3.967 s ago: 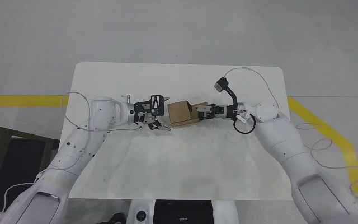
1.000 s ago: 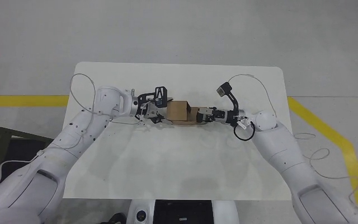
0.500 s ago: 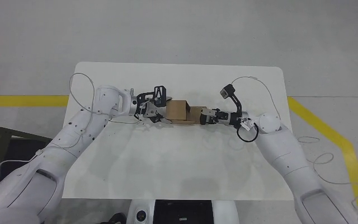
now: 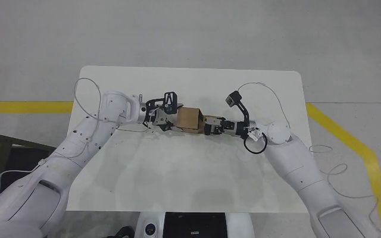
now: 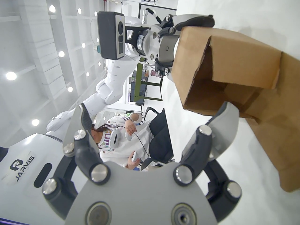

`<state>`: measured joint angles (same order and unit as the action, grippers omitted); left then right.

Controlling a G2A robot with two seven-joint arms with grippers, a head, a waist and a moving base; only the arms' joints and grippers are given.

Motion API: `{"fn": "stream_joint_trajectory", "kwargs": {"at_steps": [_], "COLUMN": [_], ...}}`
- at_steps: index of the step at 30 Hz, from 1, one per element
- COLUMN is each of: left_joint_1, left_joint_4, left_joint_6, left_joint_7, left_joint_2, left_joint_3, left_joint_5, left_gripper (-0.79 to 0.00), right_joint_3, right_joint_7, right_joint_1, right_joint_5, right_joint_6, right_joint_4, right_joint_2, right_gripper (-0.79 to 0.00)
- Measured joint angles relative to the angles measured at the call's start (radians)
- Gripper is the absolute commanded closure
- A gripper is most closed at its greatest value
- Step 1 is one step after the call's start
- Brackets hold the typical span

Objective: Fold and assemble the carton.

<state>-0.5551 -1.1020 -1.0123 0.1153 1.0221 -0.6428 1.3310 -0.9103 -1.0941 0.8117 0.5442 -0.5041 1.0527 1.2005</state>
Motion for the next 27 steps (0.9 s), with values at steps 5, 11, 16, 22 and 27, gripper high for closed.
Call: {"fn": "stream_joint_trajectory", "kwargs": {"at_steps": [5, 11, 16, 22, 27], "left_joint_1": [0.0, 0.001, 0.003, 0.004, 0.004], "left_joint_4": [-0.003, -0.006, -0.007, -0.009, -0.012], "left_joint_6": [0.0, 0.0, 0.0, 0.0, 0.0], "left_joint_7": [0.003, 0.015, 0.025, 0.035, 0.04], "left_joint_2": [-0.002, -0.006, -0.009, -0.012, -0.012], "left_joint_3": [0.005, 0.011, 0.016, 0.021, 0.028], "left_joint_5": [0.001, 0.002, 0.003, 0.002, 0.0], "left_gripper": [-0.785, -0.785, -0.785, -0.785, -0.785], "right_joint_3": [0.011, 0.031, 0.049, 0.072, 0.093], "right_joint_7": [0.0, -0.004, -0.039, -0.078, -0.114], "right_joint_1": [-0.027, -0.052, -0.073, -0.106, -0.137], "right_joint_5": [-0.003, 0.014, 0.055, 0.099, 0.129], "right_joint_6": [-0.017, -0.045, -0.073, -0.099, -0.109], "right_joint_4": [-0.041, -0.078, -0.115, -0.177, -0.229], "right_joint_2": [0.012, 0.031, 0.049, 0.075, 0.098], "right_gripper": [-0.785, -0.785, -0.785, -0.785, -0.785]}}
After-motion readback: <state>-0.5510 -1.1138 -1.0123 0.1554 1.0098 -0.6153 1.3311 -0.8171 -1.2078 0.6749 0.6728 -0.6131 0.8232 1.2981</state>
